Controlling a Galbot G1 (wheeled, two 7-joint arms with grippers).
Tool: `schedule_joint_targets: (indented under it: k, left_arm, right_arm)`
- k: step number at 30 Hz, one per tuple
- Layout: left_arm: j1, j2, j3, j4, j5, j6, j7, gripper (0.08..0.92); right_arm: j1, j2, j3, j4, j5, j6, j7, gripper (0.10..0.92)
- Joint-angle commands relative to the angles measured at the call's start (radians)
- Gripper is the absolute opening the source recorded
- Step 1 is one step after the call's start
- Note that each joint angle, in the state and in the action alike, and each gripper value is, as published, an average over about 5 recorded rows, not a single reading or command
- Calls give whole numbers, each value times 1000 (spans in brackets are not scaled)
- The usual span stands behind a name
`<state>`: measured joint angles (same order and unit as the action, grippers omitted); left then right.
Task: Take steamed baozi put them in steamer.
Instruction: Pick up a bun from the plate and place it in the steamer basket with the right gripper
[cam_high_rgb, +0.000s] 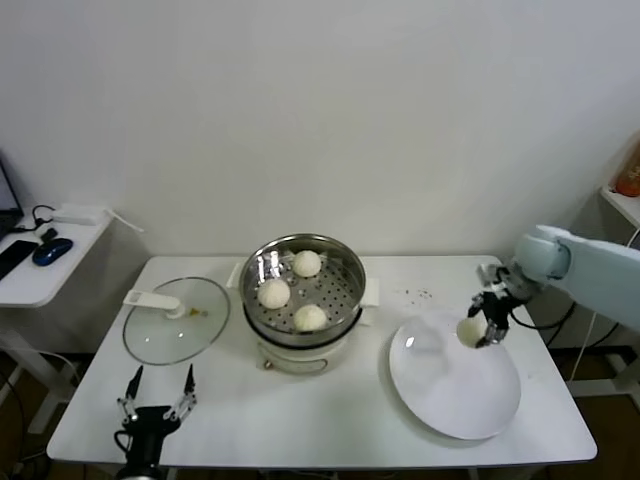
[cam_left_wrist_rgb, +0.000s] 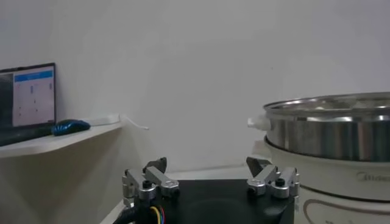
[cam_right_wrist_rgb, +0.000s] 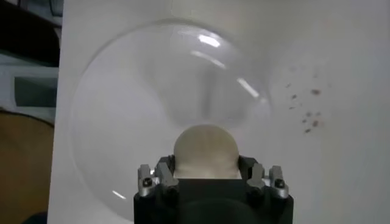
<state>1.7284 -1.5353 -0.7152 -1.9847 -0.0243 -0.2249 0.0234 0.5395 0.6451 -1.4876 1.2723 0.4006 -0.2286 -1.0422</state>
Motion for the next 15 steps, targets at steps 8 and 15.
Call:
schedule_joint_targets:
  k: [8, 15]
  left_arm:
    - [-2, 6, 5, -5, -1, -2, 2, 823]
    - [-1, 5, 6, -11, -2, -2, 2, 823]
  right_arm:
    - [413, 319, -236, -32, 403, -12, -7, 670]
    - [380, 458, -200, -57, 452, -24, 7, 670]
